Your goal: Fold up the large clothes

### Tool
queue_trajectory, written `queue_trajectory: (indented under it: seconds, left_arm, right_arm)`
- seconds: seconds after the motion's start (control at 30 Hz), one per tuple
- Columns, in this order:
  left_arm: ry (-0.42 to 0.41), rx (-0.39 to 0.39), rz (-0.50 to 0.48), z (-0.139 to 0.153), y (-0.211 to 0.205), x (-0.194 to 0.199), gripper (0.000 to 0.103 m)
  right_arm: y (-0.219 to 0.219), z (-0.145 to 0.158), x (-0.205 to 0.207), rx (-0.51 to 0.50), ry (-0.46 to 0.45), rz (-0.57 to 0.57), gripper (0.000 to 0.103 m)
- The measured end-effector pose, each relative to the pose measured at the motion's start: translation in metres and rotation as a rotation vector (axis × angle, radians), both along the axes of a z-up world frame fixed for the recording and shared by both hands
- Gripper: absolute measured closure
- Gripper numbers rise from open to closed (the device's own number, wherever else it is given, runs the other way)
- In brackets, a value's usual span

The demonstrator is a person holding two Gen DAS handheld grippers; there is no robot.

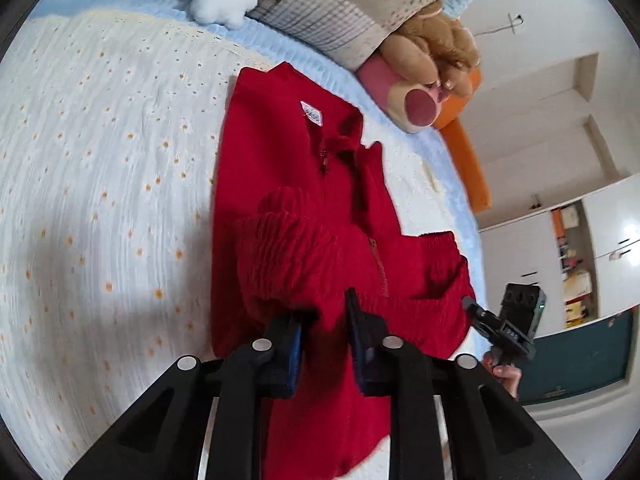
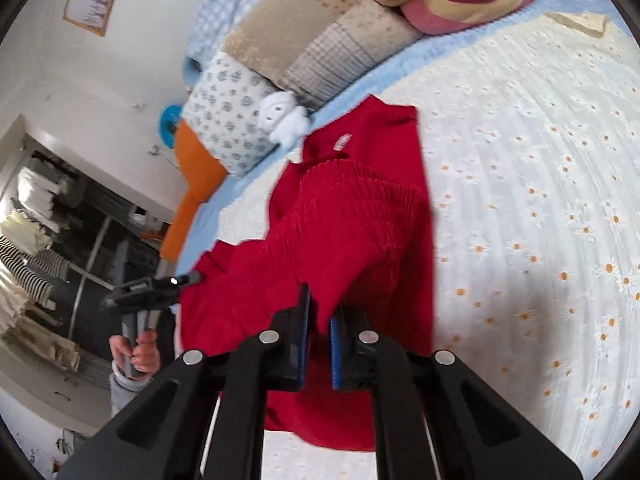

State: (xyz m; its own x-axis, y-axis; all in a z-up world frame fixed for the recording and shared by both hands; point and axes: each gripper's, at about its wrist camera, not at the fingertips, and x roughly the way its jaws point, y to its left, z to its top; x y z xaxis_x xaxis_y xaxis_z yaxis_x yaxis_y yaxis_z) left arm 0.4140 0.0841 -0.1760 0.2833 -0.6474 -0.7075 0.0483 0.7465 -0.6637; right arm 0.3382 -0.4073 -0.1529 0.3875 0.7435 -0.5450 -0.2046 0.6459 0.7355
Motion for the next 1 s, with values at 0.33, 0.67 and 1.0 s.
queue_trajectory:
  seconds: [0.33,0.67,1.0]
  left_arm:
    - [0.046,-0.055,0.035,-0.048,0.023,0.002,0.059]
    - [-0.202,0.075,-0.011,0.04,0.039,-0.093,0.003]
    - [-0.02,0.142,-0.122,-0.043,-0.015,-0.113,0.003]
  right_arm:
    - [0.02,-0.051,0.024,-0.119,0.079,-0.061,0.077]
    - [0.013,0.005,-0.069,-0.212,-0.144,0.119,0.023]
    - [0.039,-0.048,-0.074,-0.192,-0.019,0.182,0.074]
